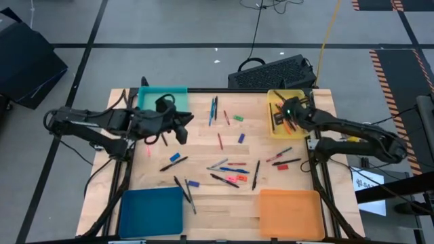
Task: Sort crayons/erasers/pens/pencils in bins
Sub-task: Put the green pencil into the yellow bin, then put the light blue pencil into the yellow bin
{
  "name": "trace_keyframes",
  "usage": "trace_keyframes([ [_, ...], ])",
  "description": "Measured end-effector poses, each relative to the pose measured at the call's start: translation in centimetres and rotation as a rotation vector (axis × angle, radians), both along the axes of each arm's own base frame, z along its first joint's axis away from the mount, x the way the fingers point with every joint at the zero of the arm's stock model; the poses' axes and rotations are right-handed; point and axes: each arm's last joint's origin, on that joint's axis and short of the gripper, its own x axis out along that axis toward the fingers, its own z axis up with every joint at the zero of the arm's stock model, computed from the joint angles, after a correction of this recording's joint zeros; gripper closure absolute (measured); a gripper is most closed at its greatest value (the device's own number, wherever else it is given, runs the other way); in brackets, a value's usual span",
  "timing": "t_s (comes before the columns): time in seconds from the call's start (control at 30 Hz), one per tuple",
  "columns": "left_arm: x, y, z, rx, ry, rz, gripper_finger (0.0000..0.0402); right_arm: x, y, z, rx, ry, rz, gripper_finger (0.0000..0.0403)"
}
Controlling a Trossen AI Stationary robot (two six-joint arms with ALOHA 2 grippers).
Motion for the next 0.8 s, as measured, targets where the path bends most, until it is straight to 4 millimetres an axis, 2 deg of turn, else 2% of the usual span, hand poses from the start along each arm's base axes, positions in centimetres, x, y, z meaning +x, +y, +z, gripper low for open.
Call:
trace_keyframes([
  [0.13, -0.4, 0.4, -0.8, -0.006, 0.086, 0.025, 0.0334, 0.3, -1.9, -2.0, 0.049, -0.036, -0.013, 0.0387],
  [0.3, -1.2, 0.2, -1.9, -0.086, 0.178, 0.064, 0.0334, 0.6, -2.6, -4.4, 0.121, 0.004, 0.026, 0.0381],
  [0.47, -1.0, 0.1, -2.6, -0.147, 0.199, 0.108, 0.0334, 0.7, -2.4, -5.1, 0.183, 0.022, 0.073, 0.0333],
  [0.63, 1.0, 1.0, -4.1, -0.177, 0.267, 0.11, 0.0314, 0.7, -1.9, -3.5, 0.186, -0.011, 0.123, 0.0271],
  [0.8, 4.3, 2.7, -6.3, -0.183, 0.324, 0.074, 0.0246, 1.4, -0.9, 0.4, 0.085, -0.047, 0.229, 0.0248],
])
